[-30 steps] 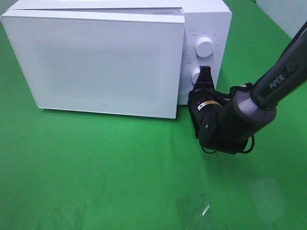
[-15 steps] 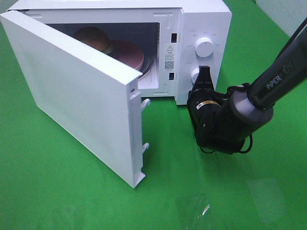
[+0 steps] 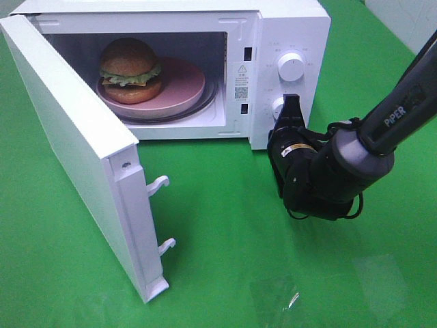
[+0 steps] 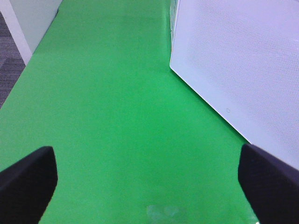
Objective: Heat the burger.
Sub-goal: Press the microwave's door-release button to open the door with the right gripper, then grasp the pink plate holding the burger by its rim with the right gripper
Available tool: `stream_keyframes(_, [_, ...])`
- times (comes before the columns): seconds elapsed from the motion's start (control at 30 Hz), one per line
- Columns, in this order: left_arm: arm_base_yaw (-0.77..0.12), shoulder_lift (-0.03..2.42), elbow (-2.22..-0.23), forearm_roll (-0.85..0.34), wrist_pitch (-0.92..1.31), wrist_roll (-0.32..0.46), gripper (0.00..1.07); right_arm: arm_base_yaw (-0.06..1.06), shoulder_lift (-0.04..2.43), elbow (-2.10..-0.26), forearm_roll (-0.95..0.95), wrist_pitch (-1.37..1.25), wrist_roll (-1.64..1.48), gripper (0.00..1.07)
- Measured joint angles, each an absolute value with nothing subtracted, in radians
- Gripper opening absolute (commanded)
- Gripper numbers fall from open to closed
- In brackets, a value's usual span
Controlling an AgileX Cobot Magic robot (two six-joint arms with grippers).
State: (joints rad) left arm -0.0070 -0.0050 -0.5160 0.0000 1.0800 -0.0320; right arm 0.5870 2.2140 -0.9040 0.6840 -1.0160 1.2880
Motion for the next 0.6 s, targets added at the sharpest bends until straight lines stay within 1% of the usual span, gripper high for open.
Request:
stream_keyframes(0.33, [-0.007, -0.005, -0.516, 0.0, 1.08, -0.032, 1.01, 0.619, 2.161, -0.821, 0.648, -1.094, 1.288, 0.0])
stream_keyframes(0.6, [-0.007, -0.005, -0.516, 0.0, 1.08, -0.032, 1.01, 0.676, 2.021, -0.697, 0.615, -1.112, 1.265, 0.0])
